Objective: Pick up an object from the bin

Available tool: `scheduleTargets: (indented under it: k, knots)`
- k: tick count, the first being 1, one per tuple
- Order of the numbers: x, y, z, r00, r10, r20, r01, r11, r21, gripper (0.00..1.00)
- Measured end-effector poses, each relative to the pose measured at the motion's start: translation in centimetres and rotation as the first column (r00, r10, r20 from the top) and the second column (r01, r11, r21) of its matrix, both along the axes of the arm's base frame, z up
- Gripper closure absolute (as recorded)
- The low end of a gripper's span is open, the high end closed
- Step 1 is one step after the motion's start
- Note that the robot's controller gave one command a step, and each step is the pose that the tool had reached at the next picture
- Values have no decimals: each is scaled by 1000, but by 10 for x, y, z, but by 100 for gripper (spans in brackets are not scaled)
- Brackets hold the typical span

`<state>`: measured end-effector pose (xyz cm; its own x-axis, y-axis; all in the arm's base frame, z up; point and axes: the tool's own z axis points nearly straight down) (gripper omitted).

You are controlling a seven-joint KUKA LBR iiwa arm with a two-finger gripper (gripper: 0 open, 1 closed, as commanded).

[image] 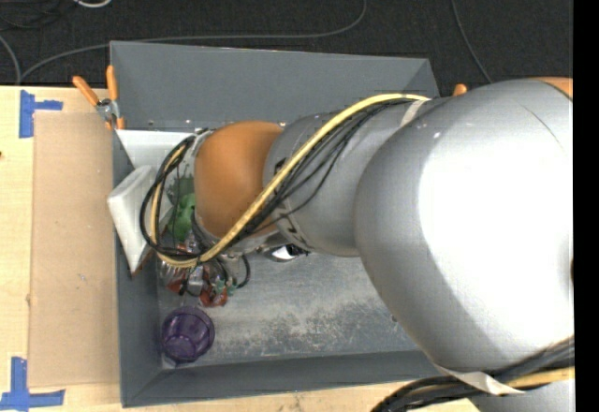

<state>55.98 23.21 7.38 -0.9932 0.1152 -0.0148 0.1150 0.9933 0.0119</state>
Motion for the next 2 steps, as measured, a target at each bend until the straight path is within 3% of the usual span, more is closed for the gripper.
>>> scheduleTargets:
  k: [2]
  knots:
    - [-3, -1, 14, 1000, -1, -9, 1, 1000, -2, 100]
